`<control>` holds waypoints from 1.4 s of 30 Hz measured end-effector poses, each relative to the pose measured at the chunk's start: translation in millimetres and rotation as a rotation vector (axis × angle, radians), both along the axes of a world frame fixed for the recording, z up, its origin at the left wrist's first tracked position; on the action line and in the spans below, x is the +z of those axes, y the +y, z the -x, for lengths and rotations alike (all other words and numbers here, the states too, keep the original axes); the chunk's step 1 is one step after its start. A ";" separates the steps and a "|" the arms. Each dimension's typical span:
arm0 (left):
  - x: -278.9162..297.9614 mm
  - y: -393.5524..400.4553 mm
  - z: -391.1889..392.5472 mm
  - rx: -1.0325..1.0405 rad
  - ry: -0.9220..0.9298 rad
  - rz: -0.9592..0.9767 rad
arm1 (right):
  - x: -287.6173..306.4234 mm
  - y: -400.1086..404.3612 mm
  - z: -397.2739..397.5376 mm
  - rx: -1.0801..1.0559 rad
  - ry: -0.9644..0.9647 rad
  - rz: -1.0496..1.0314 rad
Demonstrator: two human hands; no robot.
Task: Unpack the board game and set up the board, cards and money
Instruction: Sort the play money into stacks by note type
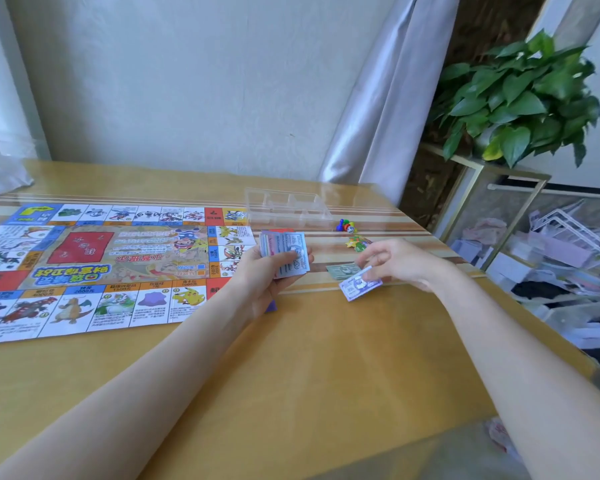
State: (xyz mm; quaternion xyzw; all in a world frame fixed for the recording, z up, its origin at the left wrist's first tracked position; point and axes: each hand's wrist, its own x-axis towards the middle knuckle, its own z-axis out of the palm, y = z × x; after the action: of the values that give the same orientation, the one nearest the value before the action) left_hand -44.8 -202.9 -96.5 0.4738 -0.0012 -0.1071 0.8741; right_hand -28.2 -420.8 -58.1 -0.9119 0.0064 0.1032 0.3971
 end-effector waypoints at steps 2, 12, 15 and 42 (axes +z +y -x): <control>-1.1 -1.9 1.0 0.007 0.005 -0.006 | -6.7 -5.0 4.5 -0.002 0.012 0.039; -3.0 -10.6 2.6 -0.001 0.032 -0.017 | -27.6 3.6 2.3 0.026 -0.223 0.431; -2.7 -11.5 3.5 -0.013 0.030 -0.036 | -23.6 8.6 2.3 0.029 -0.297 0.517; -6.1 50.0 -22.3 0.118 -0.054 -0.122 | -65.9 159.8 -24.6 -0.253 -0.494 -0.730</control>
State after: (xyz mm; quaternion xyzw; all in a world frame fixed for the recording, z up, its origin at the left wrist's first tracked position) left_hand -22.4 -153.0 -102.6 0.5281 0.0094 -0.0425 0.8481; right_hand -3.6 -260.9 -124.0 -0.7017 -0.0141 -0.1710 0.6916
